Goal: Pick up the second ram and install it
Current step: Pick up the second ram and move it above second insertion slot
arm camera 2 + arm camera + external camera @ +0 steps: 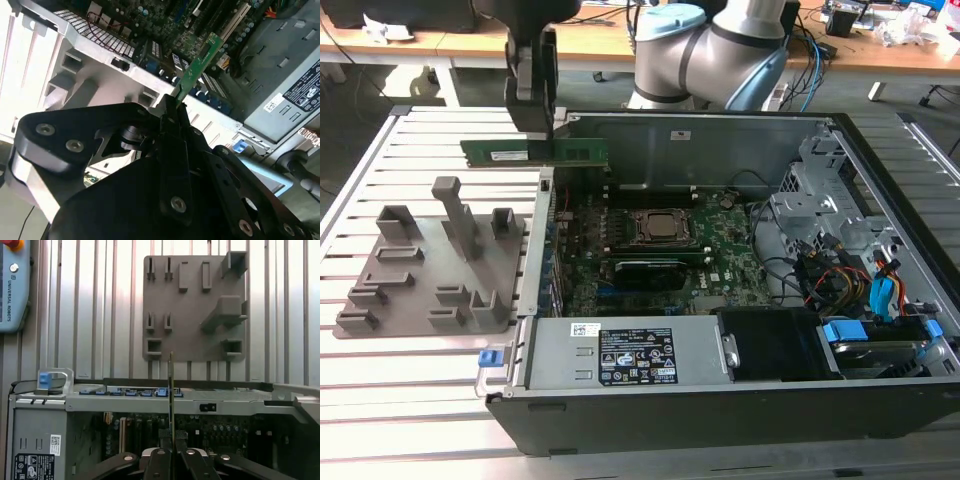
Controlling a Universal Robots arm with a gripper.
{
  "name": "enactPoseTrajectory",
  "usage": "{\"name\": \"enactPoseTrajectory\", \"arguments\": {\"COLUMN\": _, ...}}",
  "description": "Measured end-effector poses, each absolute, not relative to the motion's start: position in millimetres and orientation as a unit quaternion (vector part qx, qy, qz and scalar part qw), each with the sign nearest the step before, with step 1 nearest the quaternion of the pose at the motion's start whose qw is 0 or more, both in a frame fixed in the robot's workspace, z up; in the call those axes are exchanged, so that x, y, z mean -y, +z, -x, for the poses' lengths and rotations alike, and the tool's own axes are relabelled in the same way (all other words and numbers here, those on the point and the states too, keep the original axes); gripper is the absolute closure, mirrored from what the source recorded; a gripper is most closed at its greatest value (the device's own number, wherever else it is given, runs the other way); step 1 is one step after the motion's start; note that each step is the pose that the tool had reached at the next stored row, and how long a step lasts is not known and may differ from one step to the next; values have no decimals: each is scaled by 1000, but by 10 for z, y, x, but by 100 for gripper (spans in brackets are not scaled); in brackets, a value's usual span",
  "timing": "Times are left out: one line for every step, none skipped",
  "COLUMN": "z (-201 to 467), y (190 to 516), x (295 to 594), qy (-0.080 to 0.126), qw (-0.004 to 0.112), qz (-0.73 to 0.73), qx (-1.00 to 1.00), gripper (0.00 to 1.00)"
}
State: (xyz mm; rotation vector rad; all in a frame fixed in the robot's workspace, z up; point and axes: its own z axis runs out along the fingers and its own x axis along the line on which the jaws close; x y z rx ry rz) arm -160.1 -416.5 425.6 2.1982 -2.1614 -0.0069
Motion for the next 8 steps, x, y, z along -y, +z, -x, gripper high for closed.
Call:
{"name": "enactPoseTrajectory", "arguments": {"z": 1555, "y": 4256, "x": 4165, "qy": -2, "qw": 29, "qz": -713, "qx": 701, "gripper": 86}}
{"name": "enactPoseTrajectory", "arguments": {"z": 1523, "y": 4256, "x": 4164, "qy": -2, "qw": 30, "qz": -713, "qx": 701, "gripper": 86}}
{"name": "enactPoseTrajectory", "arguments": {"z": 1501, "y": 4255, "x": 4164, "qy": -2, "qw": 30, "qz": -713, "qx": 701, "gripper": 86}}
{"name": "enactPoseTrajectory", "arguments": {"z": 1449, "y": 4255, "x": 4162, "qy": -2, "qw": 30, "qz": -713, "qx": 701, "gripper": 86}}
{"name": "enactPoseTrajectory", "arguments": {"z": 1413, "y": 4254, "x": 4159, "qy": -2, "qw": 30, "qz": -713, "qx": 701, "gripper": 86}}
{"name": "enactPoseTrajectory", "arguments": {"z": 1368, "y": 4250, "x": 4154, "qy": -2, "qw": 30, "qz": -713, "qx": 701, "gripper": 86}}
{"name": "enactPoseTrajectory", "arguments": {"z": 1322, "y": 4243, "x": 4150, "qy": -3, "qw": 31, "qz": -713, "qx": 701, "gripper": 86}}
{"name": "enactPoseTrajectory", "arguments": {"z": 1294, "y": 4237, "x": 4147, "qy": -3, "qw": 31, "qz": -713, "qx": 701, "gripper": 86}}
